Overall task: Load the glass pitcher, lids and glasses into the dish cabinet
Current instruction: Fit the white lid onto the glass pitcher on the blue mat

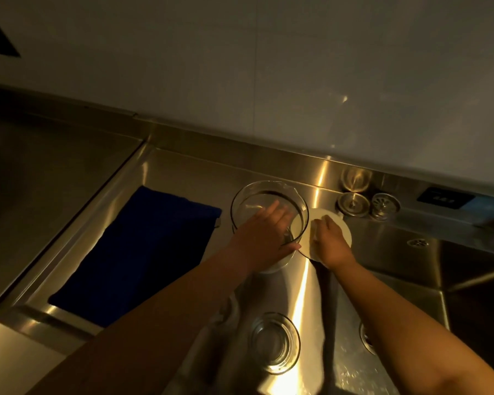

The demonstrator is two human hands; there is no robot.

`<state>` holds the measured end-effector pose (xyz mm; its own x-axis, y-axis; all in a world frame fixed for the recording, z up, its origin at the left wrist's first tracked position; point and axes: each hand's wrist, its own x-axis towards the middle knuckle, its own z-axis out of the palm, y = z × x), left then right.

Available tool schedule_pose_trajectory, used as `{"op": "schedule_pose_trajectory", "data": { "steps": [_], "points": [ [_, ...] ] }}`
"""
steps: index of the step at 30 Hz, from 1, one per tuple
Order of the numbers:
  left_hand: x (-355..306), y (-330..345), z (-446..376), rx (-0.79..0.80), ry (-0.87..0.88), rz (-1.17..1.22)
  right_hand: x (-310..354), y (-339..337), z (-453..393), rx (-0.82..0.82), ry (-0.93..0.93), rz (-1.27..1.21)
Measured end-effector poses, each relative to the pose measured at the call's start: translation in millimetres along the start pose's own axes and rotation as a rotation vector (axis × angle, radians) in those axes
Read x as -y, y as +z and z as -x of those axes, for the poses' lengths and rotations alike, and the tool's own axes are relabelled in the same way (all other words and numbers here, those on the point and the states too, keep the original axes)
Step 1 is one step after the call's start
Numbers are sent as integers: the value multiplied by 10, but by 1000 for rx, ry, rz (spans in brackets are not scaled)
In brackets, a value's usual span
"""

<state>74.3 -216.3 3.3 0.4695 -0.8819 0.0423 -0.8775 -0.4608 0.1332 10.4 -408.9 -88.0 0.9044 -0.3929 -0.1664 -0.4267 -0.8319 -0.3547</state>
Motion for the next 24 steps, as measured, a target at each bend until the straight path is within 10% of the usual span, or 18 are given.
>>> {"op": "schedule_pose_trajectory", "data": {
  "steps": [7,24],
  "points": [
    [-37,-28,121,-20,38,-68,386,-340,344,-495,-145,-439],
    [69,-78,241,26,157,-6,860,-237,783,-398,-360,15]
  ]
}}
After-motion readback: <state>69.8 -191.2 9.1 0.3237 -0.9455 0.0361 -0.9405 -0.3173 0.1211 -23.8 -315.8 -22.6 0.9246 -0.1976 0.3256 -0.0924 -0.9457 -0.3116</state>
